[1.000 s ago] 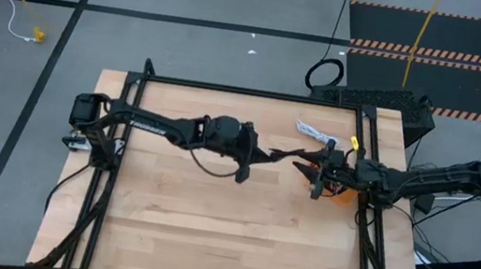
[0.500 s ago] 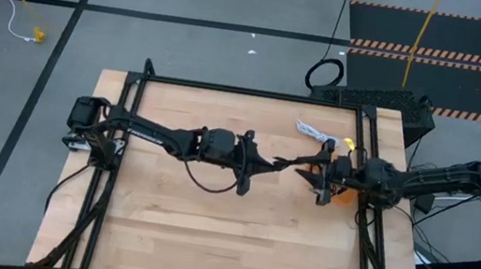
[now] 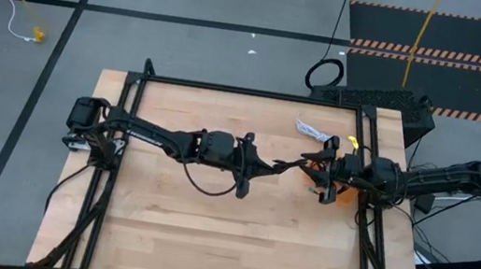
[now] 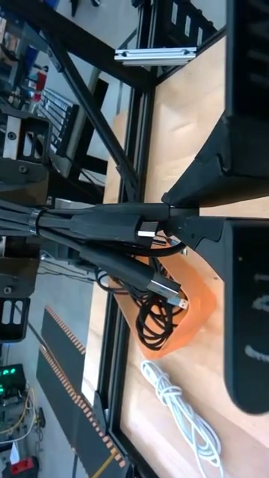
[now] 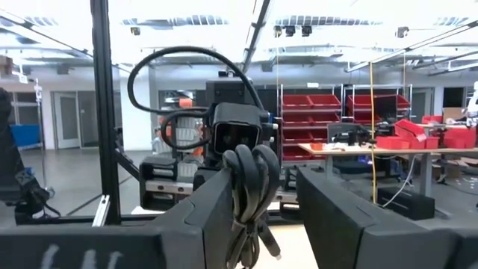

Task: Pick and place USB-C Cables
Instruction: Put the black charger cable into the orange bin

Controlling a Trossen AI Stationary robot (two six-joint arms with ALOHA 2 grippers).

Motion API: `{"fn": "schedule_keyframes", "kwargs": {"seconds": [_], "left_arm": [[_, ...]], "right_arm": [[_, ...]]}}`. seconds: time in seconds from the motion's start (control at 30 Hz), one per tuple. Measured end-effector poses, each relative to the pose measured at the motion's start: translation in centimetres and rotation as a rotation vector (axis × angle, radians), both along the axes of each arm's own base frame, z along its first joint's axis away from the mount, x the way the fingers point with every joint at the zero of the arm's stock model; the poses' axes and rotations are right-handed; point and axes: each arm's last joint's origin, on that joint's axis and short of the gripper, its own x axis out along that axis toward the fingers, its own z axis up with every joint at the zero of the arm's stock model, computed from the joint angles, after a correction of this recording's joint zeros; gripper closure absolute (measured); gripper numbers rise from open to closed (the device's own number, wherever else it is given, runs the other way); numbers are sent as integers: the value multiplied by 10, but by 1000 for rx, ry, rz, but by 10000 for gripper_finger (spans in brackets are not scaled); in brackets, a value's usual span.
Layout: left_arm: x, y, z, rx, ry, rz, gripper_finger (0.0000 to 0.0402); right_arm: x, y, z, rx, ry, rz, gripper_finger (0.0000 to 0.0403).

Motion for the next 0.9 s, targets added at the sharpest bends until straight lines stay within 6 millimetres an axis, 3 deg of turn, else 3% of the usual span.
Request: {"fn": "schedule_keyframes", "kwargs": {"seconds": [0.33,0.43,0.6,0.9], "left_arm": [[1,0,3,2,-30,-1,389],[1,0,3,2,-30,0,394],[1,0,3,2,-30,0,387],[0,1,6,21,-45,-1,377]], "right_arm": [[6,1,1,27,-43,7,266],[8,1,0,28,-52,7,295],[11,2,1,25,-82,25,385],[9,0,3,48,-94,26,398]]}}
